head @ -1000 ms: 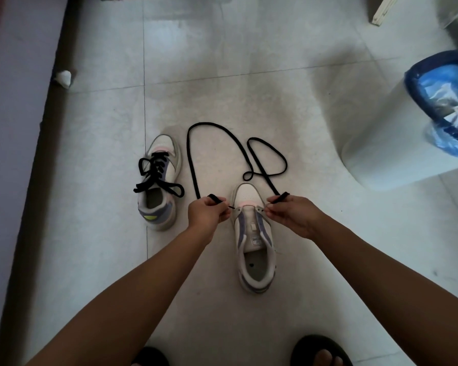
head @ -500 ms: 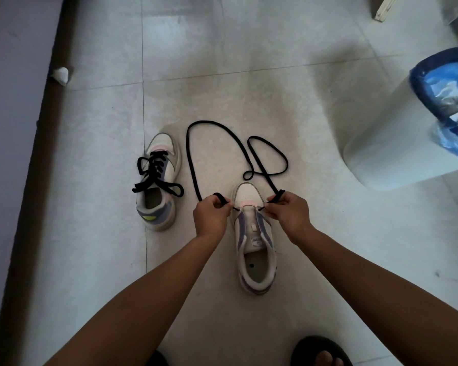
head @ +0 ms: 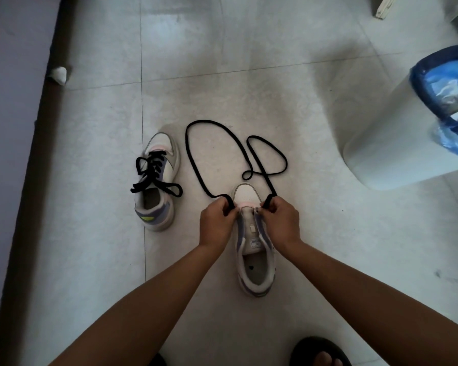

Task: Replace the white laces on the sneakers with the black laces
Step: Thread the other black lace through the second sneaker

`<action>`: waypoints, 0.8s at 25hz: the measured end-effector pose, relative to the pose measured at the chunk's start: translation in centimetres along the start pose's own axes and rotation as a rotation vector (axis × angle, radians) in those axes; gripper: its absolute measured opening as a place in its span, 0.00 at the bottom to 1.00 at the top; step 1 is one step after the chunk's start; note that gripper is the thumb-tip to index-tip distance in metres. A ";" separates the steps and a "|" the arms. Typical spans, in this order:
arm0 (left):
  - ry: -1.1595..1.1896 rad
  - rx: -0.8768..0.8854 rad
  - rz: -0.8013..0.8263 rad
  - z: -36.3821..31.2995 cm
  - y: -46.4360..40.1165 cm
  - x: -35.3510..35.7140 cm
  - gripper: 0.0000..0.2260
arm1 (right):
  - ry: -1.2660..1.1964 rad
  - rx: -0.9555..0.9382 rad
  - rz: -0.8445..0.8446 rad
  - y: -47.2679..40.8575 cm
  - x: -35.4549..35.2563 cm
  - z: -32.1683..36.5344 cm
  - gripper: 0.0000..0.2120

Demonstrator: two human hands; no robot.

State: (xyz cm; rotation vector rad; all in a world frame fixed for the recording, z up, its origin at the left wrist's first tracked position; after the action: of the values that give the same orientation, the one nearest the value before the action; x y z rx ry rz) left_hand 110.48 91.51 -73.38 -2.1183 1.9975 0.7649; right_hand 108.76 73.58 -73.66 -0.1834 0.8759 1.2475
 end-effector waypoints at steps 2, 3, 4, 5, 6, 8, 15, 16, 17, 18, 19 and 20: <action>-0.026 0.026 -0.002 -0.3 0.0 0.1 0.07 | 0.006 0.058 0.021 -0.3 0.1 -0.4 0.08; -0.075 0.067 0.000 -0.7 0.0 0.1 0.08 | 0.018 0.066 0.028 -0.4 0.0 -0.4 0.09; -0.145 0.125 0.012 -1.3 0.1 0.1 0.08 | 0.039 0.048 0.033 -0.4 0.0 -0.2 0.11; -0.209 0.191 0.029 -2.0 0.3 0.3 0.07 | 0.073 -0.001 0.036 -0.3 -0.1 0.4 0.13; -0.251 0.243 0.040 -2.4 0.5 0.5 0.06 | 0.116 -0.068 0.039 0.0 0.0 1.0 0.13; -0.245 0.280 0.050 -2.9 1.6 0.8 0.03 | 0.220 -0.198 0.059 1.3 0.7 2.0 0.09; -0.281 0.028 0.132 -2.0 2.9 2.5 0.20 | 0.439 -0.316 0.166 2.0 2.3 3.0 0.13; -0.295 0.015 0.155 -1.8 2.8 2.5 0.21 | 0.399 -0.298 0.178 1.7 1.9 3.1 0.16; -0.307 0.003 0.180 -1.7 2.7 2.3 0.23 | 0.332 -0.266 0.189 1.6 1.4 2.8 0.19; -0.315 0.000 0.206 -1.5 2.6 2.2 0.24 | 0.262 -0.240 0.190 1.7 0.9 2.5 0.19; -0.309 0.012 0.228 -1.4 2.6 2.0 0.24 | 0.223 -0.235 0.184 1.8 0.4 2.3 0.15; -0.280 0.025 0.241 -1.4 2.6 1.8 0.23 | 0.228 -0.253 0.183 1.8 0.2 2.3 0.11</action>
State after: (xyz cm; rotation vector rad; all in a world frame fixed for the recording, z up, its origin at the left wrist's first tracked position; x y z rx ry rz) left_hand 108.37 89.03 -72.30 -1.6651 2.1118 1.0038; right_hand 108.31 75.66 -71.60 -0.4632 0.9429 1.5292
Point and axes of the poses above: each hand's wrist, its own y-axis away from the middle knuckle, its own x-axis out of the palm, z = x × y, the point moved 9 cm from there along -y, towards the middle knuckle, and after that the axes turned 7 degrees about y, right-handed, at the moved point
